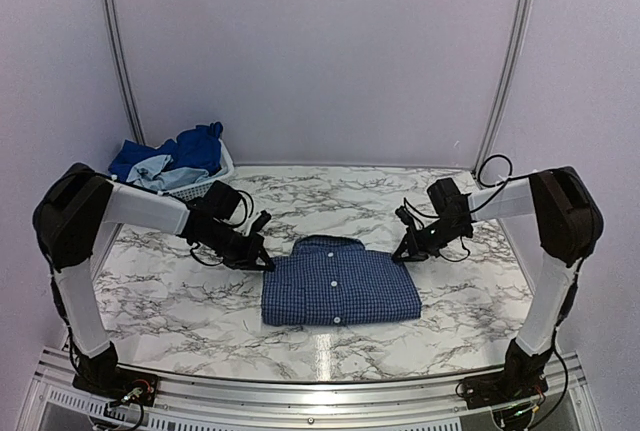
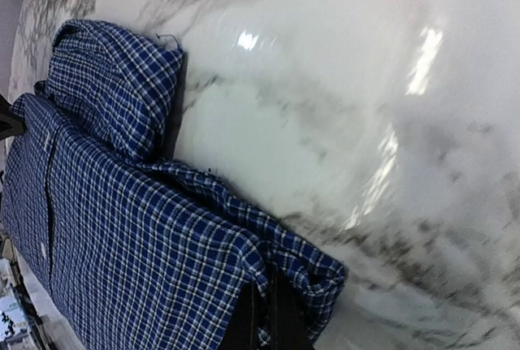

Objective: Fold and stack the mixed laundry pile
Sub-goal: Adjust the square-folded shirt at the center of the board.

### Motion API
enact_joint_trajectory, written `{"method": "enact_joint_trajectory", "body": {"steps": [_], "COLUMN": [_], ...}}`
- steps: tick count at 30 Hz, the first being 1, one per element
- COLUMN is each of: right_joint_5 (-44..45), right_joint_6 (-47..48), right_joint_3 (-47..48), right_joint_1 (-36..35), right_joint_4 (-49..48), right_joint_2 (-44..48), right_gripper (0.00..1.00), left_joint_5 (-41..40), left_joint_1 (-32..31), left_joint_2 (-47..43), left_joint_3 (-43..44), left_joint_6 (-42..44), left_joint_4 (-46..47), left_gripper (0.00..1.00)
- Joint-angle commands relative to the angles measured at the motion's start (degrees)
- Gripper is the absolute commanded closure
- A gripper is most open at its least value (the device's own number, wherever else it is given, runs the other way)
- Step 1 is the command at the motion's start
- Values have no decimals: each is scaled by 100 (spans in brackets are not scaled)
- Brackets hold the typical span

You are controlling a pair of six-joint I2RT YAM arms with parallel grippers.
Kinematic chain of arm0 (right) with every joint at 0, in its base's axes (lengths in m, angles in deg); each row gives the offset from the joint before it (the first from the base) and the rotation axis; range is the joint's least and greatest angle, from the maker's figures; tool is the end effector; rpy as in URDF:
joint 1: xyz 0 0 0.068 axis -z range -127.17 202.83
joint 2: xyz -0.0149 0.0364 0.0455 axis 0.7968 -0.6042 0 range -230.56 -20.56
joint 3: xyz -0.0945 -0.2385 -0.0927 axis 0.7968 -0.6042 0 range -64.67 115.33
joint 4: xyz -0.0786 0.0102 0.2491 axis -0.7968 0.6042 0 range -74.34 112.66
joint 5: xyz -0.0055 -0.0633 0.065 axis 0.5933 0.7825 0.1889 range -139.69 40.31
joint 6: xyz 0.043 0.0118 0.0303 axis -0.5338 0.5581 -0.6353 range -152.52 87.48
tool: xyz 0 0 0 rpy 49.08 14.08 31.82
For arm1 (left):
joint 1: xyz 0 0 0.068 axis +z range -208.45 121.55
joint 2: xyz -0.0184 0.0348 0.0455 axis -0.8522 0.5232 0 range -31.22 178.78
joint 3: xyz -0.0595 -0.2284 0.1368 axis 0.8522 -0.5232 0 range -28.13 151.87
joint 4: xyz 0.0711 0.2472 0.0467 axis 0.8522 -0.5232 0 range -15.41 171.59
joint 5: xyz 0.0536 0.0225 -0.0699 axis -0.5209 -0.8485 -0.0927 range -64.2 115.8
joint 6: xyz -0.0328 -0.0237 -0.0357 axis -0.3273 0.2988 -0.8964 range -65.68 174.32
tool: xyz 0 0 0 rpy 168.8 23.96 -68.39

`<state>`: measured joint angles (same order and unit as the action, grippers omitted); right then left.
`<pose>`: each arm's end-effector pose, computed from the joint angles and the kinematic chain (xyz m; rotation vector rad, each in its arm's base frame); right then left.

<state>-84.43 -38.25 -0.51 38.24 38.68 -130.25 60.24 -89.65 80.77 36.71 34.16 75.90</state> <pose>0.3443 0.1106 0.1331 -0.3727 2.7147 0.9337 0.3248 -0.2203 0.1371 0.5191 2.5592 -1.1038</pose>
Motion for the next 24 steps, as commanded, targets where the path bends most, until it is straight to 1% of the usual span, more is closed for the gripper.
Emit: {"method": "enact_joint_trajectory", "body": {"steps": [1, 4, 7, 8, 10, 11, 12, 13, 15, 17, 20, 24], "right_joint_5": [-96, -138, -69, -34, 29, 47, 76, 82, -68, -280, -902, -1590], "right_joint_6": [4, -171, -174, -136, -14, 27, 55, 75, 111, 117, 67, -127], "right_joint_3": [-926, -1571, -1806, -1764, -1479, -1281, -1023, -749, -208, 247, 819, 1388], "right_joint_1": [-556, -746, -757, -749, -711, -670, -631, -580, -485, -466, -508, -789], "right_joint_4": [349, 403, 649, 763, 1032, 1162, 1287, 1394, 1543, 1522, 1408, 1103], "right_joint_2": [688, 1268, 1665, 1706, 1730, 1741, 1745, 1744, 1669, 1496, 934, 276], "right_gripper": [100, 100, 100, 91, 69, 62, 56, 52, 47, 46, 54, 63], "left_joint_5": [-129, -334, -456, -562, -847, -1013, -1146, -1278, -1200, -955, -746, -418], "left_joint_1": [-489, -597, -606, -606, -598, -598, -598, -598, -598, -644, -960, -1335], "left_joint_2": [-1347, -2031, -2292, -2306, -2383, -2451, -2509, -2511, -2357, -2038, -1577, -999], "left_joint_3": [-1062, -1636, -1840, -1804, -1602, -1492, -1347, -1188, -767, -337, 248, 755], "left_joint_6": [120, -74, -84, -19, 206, 341, 550, 799, 1406, 1917, 2774, 3319], "left_joint_4": [-222, -260, -334, -414, -570, -589, -595, -655, -843, -1054, -1289, -1408], "left_gripper": [100, 100, 100, 88, 58, 46, 38, 33, 30, 30, 32, 35]}}
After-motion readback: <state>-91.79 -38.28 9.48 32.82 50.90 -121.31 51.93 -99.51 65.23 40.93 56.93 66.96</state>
